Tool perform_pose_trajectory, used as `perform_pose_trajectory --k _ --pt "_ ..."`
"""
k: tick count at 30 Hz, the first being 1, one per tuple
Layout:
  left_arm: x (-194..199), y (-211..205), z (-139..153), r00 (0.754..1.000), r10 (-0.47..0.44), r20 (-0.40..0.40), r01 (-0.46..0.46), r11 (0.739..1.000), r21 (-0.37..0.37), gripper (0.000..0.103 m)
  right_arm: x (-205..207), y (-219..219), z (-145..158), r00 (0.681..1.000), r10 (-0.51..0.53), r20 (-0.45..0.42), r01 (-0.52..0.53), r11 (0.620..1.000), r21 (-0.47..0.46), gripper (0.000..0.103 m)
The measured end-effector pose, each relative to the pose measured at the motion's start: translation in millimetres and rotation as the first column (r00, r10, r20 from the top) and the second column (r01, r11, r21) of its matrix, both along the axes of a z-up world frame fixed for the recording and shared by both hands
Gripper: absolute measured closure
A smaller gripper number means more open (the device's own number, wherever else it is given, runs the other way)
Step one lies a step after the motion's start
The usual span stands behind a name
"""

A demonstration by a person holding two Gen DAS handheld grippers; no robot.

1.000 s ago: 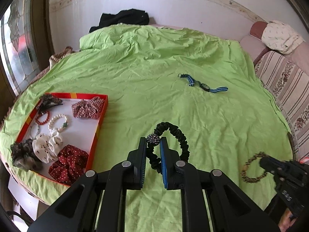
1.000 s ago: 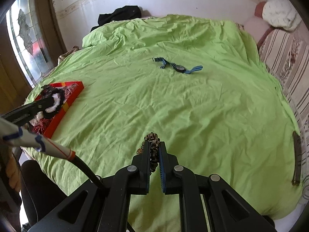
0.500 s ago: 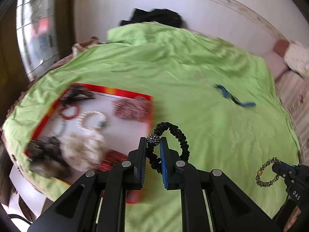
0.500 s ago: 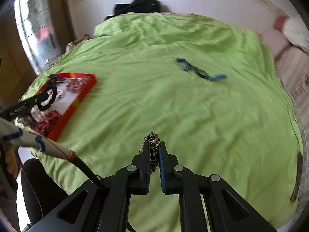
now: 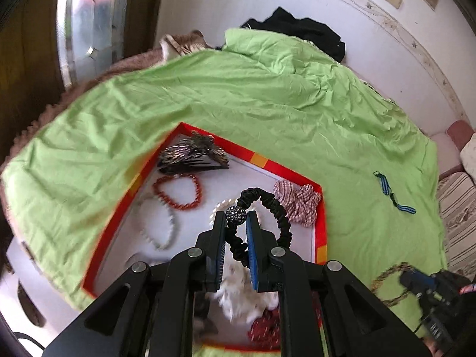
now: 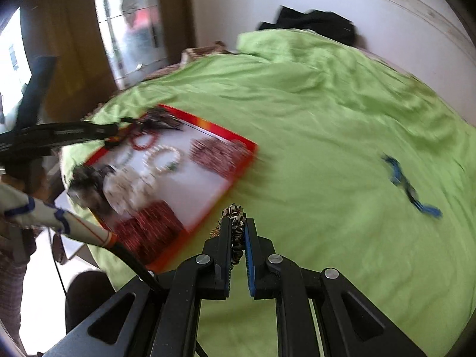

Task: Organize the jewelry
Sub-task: 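Carry black and leopard bracelets into the red tray and release both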

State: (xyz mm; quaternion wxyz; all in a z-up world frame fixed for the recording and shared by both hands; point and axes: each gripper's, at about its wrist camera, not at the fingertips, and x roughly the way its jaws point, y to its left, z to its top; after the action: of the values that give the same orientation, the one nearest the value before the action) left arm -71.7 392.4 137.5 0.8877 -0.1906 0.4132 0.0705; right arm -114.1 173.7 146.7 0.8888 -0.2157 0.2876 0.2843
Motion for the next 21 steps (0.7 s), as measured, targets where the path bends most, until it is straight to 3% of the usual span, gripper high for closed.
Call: perform_pose_trajectory --k 4,9,12,18,21 --pt "40.2 -0.9 -8.0 0.999 -0.045 -0.027 0.045 0.999 0.008 0.09 19.7 45.1 -4.6 0.996 0.069 -0.052 -0.067 0.997 0.049 0.094" --pt "91.1 11.8 -35.0 0.995 -0.063 -0.074 0.058 0.996 -0.063 0.09 54.8 84.7 -26.0 0.973 0.123 -0.197 -0.097 0.986 0.138 0.094" --pt "109.9 16.5 -53.7 0.992 -0.055 -0.113 0.046 0.996 -0.078 0.09 68.3 98.7 -44.8 0.958 0.118 -0.262 -0.081 0.986 0.145 0.094" --pt "127.9 11.4 -71.2 0.986 -0.063 -0.152 0.055 0.997 -0.053 0.09 75.0 102.0 -67.2 0.97 0.084 -0.23 -0.071 0.995 0.064 0.092" --pt "128.6 7.4 -72.1 0.986 -0.055 -0.157 0.052 0.998 -0.023 0.09 72.3 100.7 -66.9 0.976 0.084 -0.203 -0.076 0.996 0.043 0.084"
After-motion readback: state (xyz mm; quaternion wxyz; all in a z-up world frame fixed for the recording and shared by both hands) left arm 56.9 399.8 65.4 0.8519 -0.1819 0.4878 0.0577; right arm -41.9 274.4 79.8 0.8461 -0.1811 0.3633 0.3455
